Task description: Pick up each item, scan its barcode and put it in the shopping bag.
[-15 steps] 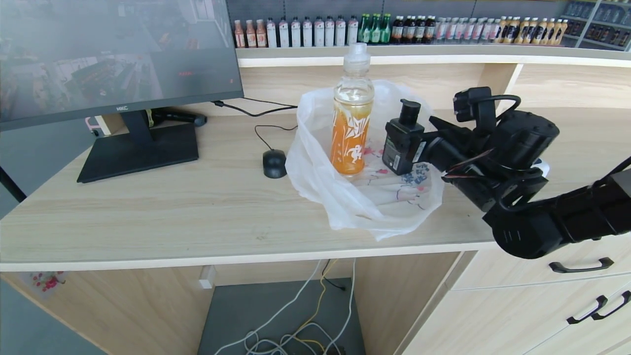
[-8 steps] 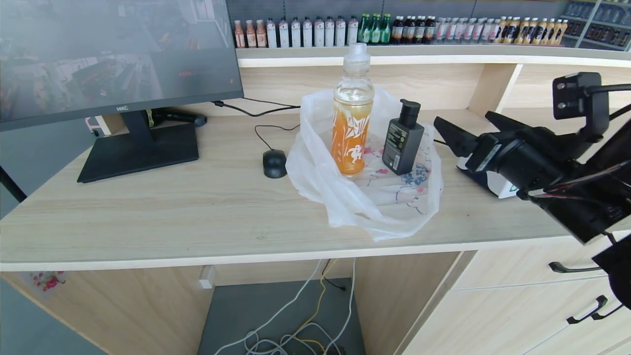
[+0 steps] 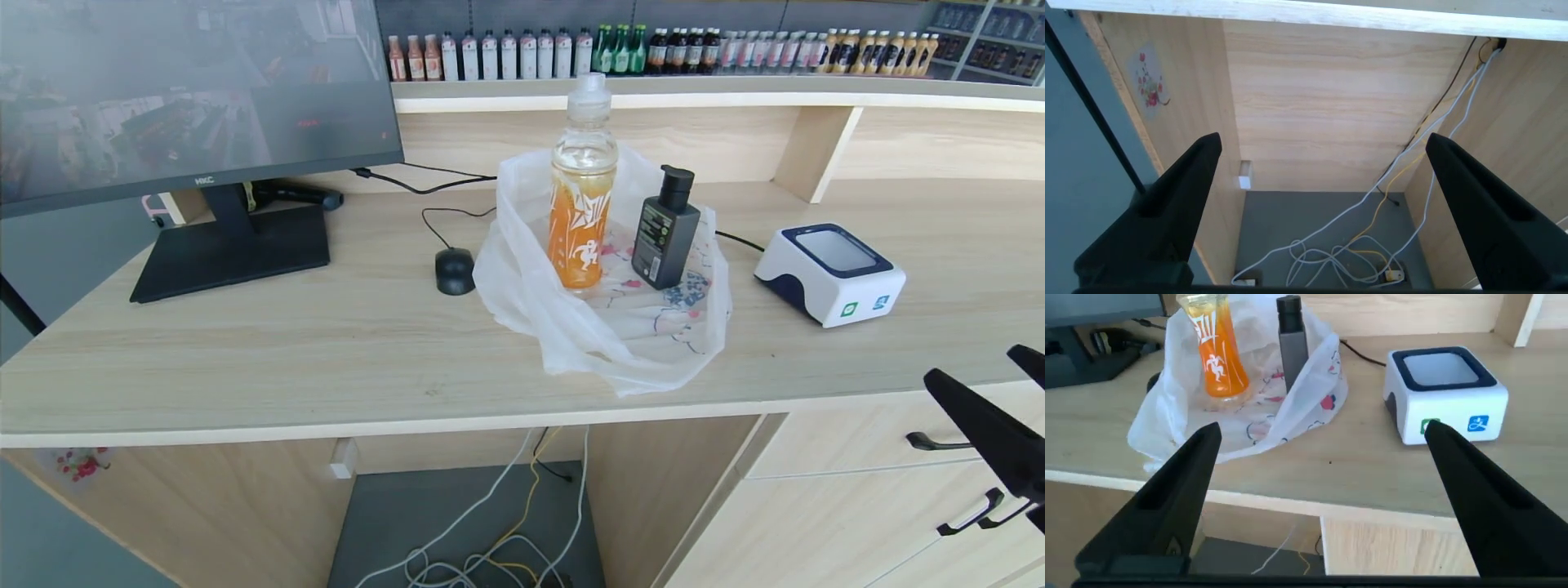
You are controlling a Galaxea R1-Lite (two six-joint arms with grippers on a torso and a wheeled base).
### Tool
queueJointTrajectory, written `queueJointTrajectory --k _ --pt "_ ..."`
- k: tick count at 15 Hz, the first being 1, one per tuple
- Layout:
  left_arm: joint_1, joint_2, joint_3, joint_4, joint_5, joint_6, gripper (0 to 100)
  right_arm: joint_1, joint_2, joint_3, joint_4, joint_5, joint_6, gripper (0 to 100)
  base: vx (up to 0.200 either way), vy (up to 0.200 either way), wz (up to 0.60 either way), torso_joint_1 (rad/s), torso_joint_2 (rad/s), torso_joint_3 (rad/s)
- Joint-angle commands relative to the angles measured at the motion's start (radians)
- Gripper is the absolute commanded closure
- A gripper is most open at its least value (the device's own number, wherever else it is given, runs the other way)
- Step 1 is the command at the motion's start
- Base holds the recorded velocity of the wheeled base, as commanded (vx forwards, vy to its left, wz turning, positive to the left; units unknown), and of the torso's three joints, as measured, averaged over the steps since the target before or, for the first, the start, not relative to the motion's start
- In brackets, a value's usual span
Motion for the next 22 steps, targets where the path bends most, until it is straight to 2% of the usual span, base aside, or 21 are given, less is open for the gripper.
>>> queueJointTrajectory --k 1,6,8,13,15,16,17,18,20,21,22 --pt "0.000 0.000 0.000 0.000 0.000 0.000 0 -0.004 -0.302 0.058 0.232 -0.039 0.026 0 0.000 0.000 0.00 0.000 0.00 0.000" --pt "0.000 0.000 0.000 0.000 0.000 -0.003 0 -0.003 -0.943 0.029 1.052 -0.013 -0.006 0 0.000 0.000 0.00 0.000 0.00 0.000" --pt "0.000 0.000 0.000 0.000 0.000 0.000 0 -0.006 -0.977 0.027 1.152 -0.008 -0.037 0 0.000 0.000 0.00 0.000 0.00 0.000" --pt "0.000 0.000 0.000 0.000 0.000 0.001 0 -0.015 -0.887 0.055 1.134 -0.007 -0.066 0 0.000 0.000 0.00 0.000 0.00 0.000" --pt "0.000 0.000 0.000 0.000 0.000 0.000 0 -0.115 -0.827 0.055 1.134 -0.002 -0.072 0 0.000 0.000 0.00 0.000 0.00 0.000" --pt "0.000 0.000 0.000 0.000 0.000 -0.002 0 -0.281 -0.738 0.055 1.134 -0.002 -0.055 0 0.000 0.000 0.00 0.000 0.00 0.000" --pt "0.000 0.000 0.000 0.000 0.000 -0.002 0 -0.397 -0.698 0.055 1.134 -0.002 -0.053 0 0.000 0.000 0.00 0.000 0.00 0.000" --pt "0.000 0.000 0.000 0.000 0.000 -0.002 0 -0.437 -0.709 0.055 1.134 -0.002 -0.047 0 0.000 0.000 0.00 0.000 0.00 0.000" --pt "0.000 0.000 0.000 0.000 0.000 -0.003 0 -0.397 -0.839 0.055 1.134 -0.001 -0.047 0 0.000 0.000 0.00 0.000 0.00 0.000" --pt "0.000 0.000 0.000 0.000 0.000 -0.003 0 -0.319 -0.896 0.056 1.134 0.004 -0.040 0 0.000 0.000 0.00 0.000 0.00 0.000" --pt "0.000 0.000 0.000 0.000 0.000 -0.003 0 -0.281 -0.917 0.055 1.138 0.012 -0.038 0 0.000 0.000 0.00 0.000 0.00 0.000"
